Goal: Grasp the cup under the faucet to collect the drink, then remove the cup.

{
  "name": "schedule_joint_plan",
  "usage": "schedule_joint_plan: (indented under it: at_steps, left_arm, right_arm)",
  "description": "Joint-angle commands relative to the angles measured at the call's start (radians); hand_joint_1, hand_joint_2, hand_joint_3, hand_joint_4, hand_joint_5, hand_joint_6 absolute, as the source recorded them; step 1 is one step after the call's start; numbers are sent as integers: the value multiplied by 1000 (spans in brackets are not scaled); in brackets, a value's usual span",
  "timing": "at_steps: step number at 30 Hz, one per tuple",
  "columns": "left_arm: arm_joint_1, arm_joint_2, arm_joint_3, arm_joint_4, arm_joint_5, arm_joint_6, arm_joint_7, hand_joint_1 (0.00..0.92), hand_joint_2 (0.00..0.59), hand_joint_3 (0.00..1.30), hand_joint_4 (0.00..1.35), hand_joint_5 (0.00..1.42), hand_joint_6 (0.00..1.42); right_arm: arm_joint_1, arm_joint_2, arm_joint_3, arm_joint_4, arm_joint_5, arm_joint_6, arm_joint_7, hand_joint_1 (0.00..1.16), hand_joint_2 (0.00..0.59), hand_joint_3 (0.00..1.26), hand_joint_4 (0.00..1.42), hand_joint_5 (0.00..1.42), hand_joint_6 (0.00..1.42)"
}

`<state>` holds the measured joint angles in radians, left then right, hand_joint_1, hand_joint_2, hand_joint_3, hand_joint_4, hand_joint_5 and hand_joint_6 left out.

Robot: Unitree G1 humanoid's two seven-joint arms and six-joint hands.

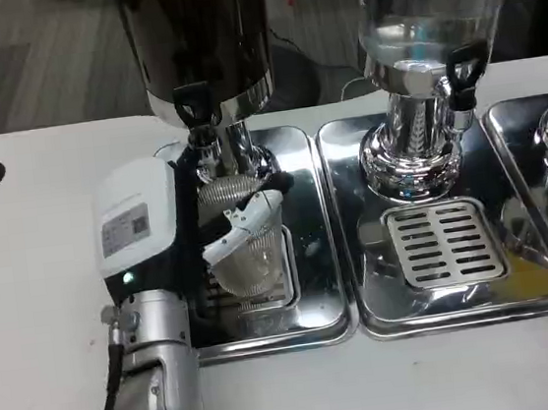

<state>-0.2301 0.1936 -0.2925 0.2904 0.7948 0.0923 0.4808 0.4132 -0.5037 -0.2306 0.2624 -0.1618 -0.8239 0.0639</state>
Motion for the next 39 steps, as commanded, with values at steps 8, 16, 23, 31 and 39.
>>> schedule_joint_plan:
  at_steps: [8,16,23,31,39]
  left_arm:
    - [177,66,68,-258,-16,-23,-6,56,56,388,421,658,850]
    - [273,89,130,-415,-28,-53,-26,46,65,388,378,658,863]
    - [308,87,160,-480,-51,-84,-34,46,65,313,270,709,925]
    - [278,77,170,-515,-88,-99,-107,46,65,257,201,753,991]
    - [244,56,161,-532,-97,-96,-166,46,64,246,188,772,996]
  right_arm:
    - [-11,10,6,-20,6,-1,11,402,420,213,86,83,0]
    - [-11,23,15,-46,-3,9,12,411,414,220,86,83,0]
    - [0,27,12,-62,-6,11,12,416,412,221,86,83,0]
    - [14,24,6,-69,2,7,13,419,412,222,86,83,0]
    - [19,23,2,-68,9,-1,13,421,412,222,88,83,0]
